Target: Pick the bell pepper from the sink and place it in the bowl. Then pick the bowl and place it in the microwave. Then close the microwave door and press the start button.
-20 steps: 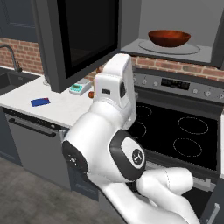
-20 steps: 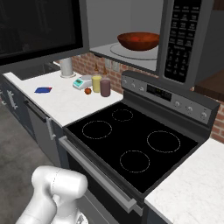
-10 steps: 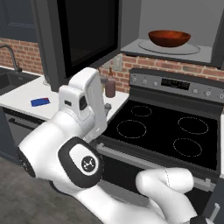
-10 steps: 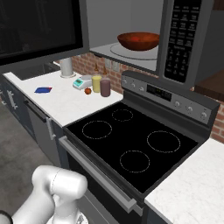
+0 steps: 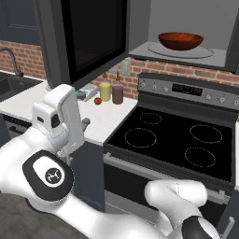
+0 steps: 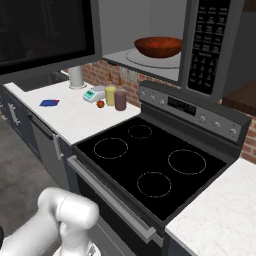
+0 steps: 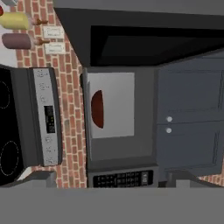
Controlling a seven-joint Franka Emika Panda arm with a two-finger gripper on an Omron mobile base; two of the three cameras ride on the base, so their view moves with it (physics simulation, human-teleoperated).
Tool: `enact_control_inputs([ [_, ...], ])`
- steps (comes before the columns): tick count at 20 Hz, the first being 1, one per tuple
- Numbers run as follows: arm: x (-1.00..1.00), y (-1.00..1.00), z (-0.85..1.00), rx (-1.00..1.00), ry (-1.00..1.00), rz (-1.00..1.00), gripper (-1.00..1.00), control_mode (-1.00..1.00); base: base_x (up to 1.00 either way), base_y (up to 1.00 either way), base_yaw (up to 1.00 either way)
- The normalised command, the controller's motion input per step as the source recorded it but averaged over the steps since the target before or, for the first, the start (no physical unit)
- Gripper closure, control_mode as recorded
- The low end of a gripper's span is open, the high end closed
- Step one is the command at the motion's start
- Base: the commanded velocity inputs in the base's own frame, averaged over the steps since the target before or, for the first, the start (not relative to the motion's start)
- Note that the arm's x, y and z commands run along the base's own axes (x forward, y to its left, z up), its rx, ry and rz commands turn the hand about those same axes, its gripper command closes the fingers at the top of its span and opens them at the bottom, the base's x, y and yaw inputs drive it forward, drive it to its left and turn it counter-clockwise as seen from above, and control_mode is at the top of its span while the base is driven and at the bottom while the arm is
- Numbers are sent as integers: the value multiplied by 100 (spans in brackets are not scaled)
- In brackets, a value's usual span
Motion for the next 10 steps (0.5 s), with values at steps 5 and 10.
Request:
enact_control_inputs([
  [5, 51, 61, -21, 0, 0, 0, -100, -100, 0, 0, 0],
  [10, 62, 51, -19, 0, 0, 0, -100, -100, 0, 0, 0],
])
